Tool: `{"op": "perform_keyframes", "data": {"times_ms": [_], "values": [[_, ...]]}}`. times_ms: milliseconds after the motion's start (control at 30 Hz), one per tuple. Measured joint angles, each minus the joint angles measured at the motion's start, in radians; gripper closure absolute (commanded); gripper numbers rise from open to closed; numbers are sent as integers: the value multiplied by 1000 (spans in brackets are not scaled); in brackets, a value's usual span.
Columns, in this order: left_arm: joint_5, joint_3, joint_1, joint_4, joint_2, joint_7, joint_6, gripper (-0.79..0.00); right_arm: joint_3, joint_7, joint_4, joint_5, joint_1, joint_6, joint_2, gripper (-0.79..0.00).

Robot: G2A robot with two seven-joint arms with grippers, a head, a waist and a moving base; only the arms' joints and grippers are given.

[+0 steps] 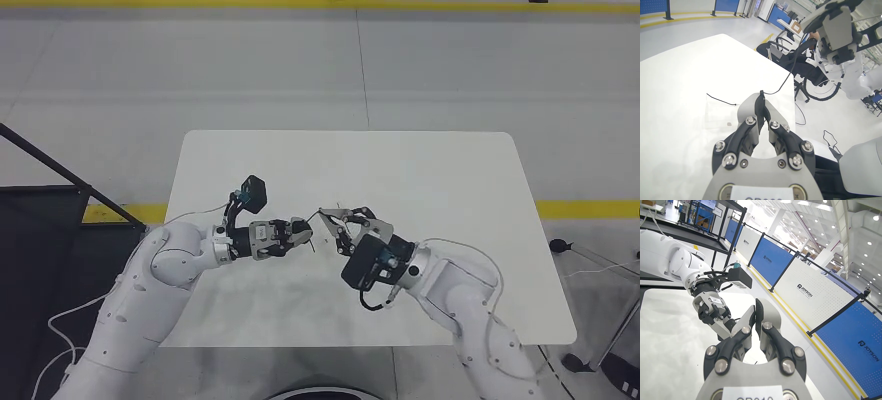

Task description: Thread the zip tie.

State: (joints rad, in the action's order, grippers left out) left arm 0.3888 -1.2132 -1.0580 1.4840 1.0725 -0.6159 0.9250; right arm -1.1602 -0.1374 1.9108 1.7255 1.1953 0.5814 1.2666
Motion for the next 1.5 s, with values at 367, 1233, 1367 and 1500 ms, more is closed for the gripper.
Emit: {"op": "perform_keyframes", "data": {"times_ms": [367,1233,1367,1500], "values": [[-31,16,9,5,-12,-40,-8,0,4,-48,29,93,29,-57,-10,0],[-64,36,22,-5,-29,-26,-30,0,23,-71,22,102,14,62,-30,0],[-67,39,24,-8,-30,-22,-33,0,28,-76,18,99,8,95,-34,0],[-69,41,27,-11,-32,-17,-36,0,35,-77,13,94,-2,137,-38,0]]}}
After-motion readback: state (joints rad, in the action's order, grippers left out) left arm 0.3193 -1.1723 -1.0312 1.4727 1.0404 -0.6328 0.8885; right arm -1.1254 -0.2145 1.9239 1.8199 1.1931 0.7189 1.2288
